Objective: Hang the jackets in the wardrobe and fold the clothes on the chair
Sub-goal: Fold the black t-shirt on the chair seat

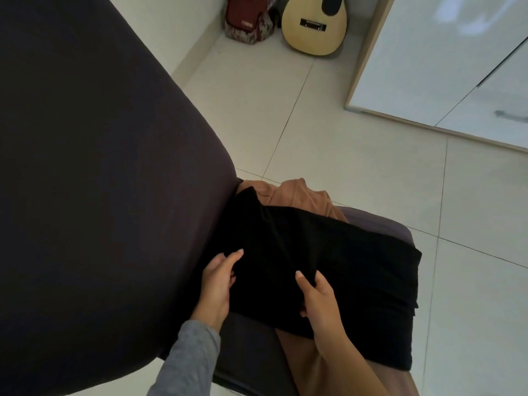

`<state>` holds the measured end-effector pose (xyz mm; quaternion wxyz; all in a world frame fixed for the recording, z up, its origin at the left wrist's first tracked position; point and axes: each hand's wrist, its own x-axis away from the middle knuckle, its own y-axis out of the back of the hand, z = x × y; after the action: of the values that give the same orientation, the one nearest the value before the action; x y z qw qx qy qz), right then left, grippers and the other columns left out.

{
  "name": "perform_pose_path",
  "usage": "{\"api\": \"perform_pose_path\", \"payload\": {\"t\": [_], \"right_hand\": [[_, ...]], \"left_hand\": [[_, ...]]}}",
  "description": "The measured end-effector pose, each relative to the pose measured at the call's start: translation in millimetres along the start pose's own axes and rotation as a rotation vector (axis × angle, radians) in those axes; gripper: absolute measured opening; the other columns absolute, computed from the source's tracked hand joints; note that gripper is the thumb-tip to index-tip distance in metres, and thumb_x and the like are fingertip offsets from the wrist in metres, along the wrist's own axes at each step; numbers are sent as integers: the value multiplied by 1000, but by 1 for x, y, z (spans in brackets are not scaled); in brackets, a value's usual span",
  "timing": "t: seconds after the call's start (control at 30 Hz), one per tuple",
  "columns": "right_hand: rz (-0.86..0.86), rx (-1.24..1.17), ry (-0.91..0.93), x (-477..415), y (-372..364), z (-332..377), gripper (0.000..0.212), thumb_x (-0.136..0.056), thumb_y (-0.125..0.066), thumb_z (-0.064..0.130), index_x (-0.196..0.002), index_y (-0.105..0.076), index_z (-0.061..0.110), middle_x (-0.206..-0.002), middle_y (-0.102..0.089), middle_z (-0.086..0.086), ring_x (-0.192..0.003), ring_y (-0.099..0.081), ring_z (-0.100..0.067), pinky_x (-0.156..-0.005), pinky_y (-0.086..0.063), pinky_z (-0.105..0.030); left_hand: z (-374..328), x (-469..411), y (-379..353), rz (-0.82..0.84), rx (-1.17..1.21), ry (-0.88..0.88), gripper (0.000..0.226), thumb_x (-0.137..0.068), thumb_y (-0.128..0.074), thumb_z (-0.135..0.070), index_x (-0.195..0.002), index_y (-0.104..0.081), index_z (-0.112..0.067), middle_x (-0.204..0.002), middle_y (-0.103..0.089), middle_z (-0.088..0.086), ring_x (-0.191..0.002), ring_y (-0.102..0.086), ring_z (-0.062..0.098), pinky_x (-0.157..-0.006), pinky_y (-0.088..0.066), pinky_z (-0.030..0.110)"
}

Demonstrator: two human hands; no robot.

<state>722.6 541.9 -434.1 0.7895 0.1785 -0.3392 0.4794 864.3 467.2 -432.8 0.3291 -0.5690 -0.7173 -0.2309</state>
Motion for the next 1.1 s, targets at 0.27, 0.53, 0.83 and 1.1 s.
{"api": "perform_pose_path", "payload": {"t": [0.27,0.53,0.83,1.1], "right_hand": [[-50,-155,-148,9,4,-21,26,-92,-57,32,-115,-59,18,-115,-67,-6,-105,-63,-24,-95,-49,-47],[74,40,-155,22,10,-27,10,-85,-68,16,-90,-63,22,-91,-69,0,-83,-67,-13,-62,-56,-26],[32,12,-144,38,12,-31,18,-91,-59,20,-88,-69,5,-76,-72,-6,-65,-69,-14,-50,-51,-20],[17,-237,-73,33,9,-5,33,-92,-53,24,-76,-70,0,-66,-70,-19,-48,-64,-20,-43,-48,-21]], "left_hand": [[45,30,28,-101,15,-90,32,-82,-55,4,-64,-43,-19,-73,-51,3,-76,-50,17,-73,-41,28],[49,31,34,60,-228,-15,22,-86,-66,-23,-107,-67,-13,-100,-73,2,-95,-68,13,-83,-52,29],[47,38,54,81,-165,154,25,-89,-61,-25,-105,-68,-7,-98,-73,7,-98,-67,21,-83,-50,33],[12,31,19,101,287,57,12,-89,-54,-16,-90,-66,-16,-93,-70,0,-89,-66,14,-70,-50,26]]}}
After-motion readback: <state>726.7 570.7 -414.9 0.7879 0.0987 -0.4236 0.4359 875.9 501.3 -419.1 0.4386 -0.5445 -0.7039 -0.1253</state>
